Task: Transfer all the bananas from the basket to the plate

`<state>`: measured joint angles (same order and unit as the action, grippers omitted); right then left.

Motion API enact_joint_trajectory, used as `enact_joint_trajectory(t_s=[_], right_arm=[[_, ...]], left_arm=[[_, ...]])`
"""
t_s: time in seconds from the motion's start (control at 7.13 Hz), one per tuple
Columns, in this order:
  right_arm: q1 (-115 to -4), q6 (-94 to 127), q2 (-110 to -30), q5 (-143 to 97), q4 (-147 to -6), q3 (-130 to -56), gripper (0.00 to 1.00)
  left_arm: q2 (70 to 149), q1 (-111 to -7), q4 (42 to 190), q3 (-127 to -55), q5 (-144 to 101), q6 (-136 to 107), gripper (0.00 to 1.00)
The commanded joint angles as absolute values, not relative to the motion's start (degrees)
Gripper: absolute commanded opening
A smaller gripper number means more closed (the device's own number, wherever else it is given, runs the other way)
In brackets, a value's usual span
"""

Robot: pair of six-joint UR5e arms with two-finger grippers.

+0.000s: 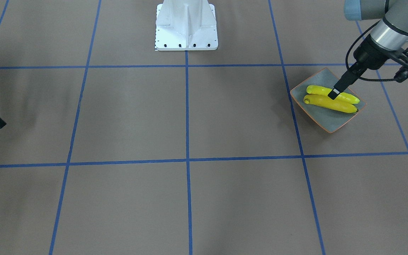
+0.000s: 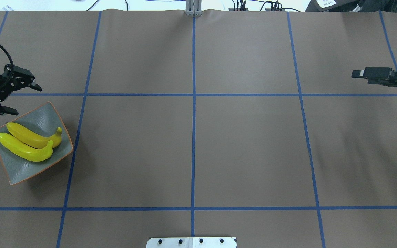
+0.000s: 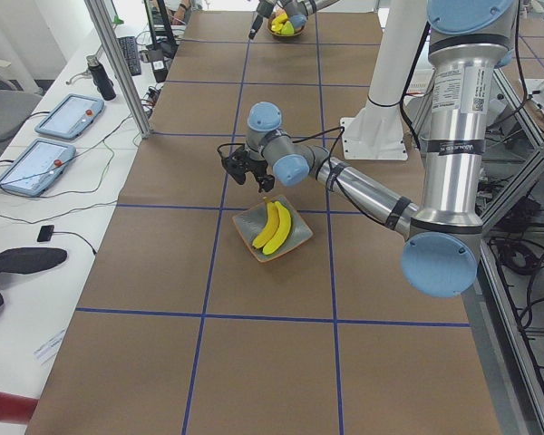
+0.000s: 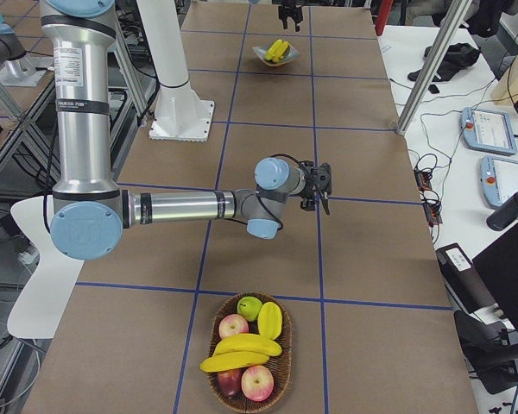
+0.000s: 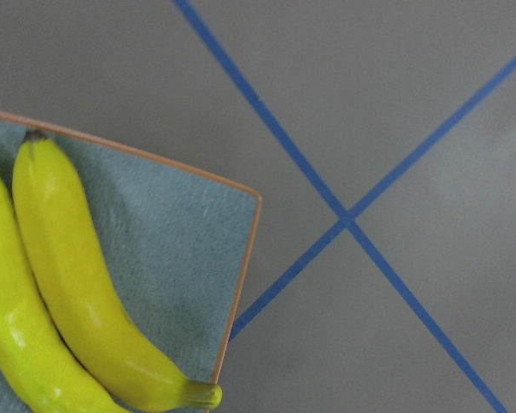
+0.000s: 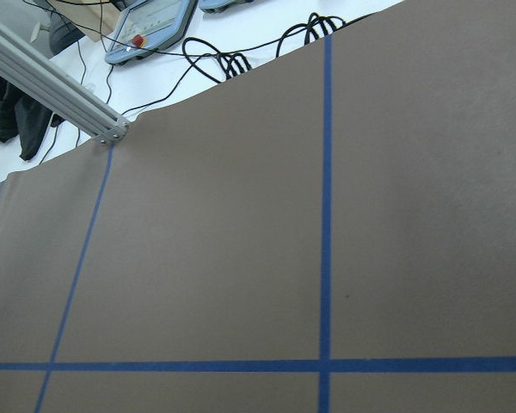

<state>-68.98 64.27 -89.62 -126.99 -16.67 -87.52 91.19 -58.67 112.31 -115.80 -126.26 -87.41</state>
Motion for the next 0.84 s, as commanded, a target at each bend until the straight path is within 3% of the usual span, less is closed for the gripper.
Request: enact_joint_trajectory(t_s=[0.0,0.7], right_arm=[[-78.0,48.3,-88.6,-133.6,-25.1,-83.8,1.0],[-90.6,1.6,-93.8,-135.4,-57.8,-83.6,1.0]], left_arm=[[90.4,-60.1,112.3,-115.8,-126.4,-71.9,1.0],[85.1,-61.2,112.6,-113.7,-126.9,-49.6,1.0]])
